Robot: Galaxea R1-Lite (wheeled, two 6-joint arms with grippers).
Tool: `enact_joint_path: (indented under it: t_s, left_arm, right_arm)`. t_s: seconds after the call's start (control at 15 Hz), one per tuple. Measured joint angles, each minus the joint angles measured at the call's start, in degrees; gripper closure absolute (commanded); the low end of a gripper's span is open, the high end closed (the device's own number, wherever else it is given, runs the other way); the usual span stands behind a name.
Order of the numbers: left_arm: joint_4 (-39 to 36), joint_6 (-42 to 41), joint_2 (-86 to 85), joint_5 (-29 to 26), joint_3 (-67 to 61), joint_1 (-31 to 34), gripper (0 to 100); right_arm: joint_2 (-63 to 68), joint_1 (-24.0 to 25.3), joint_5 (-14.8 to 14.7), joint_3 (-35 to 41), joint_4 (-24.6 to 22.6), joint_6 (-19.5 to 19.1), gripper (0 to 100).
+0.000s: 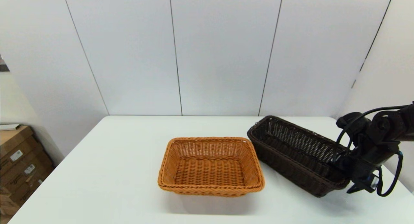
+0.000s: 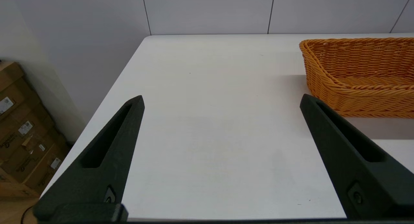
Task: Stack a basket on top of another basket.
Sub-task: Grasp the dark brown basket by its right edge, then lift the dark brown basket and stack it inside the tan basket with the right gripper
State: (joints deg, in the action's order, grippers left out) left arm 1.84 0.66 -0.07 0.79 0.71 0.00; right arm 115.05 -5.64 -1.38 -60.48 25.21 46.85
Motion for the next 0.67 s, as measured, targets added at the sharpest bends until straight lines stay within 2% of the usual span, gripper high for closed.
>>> enact_joint_path:
  t_s: [0.2,0.47,0.67]
  left_arm:
    - [0.0,0.0,0.0,-0.02,0.0,0.0,0]
    - [0.0,0.0,0.0,0.02,0.0,0.0,0]
    - [-0.02,0.0,0.0,0.02,0.0,0.0,0]
  right_arm:
    - [0.0,-0.5,0.2,-0.07,-0.2,0.04,100]
    - [0.0,-1.13,0.12,-0.24,-2.65,3.91,100]
    - [-0.01,-1.9,0.85,-0.77,-2.43,4.19,100]
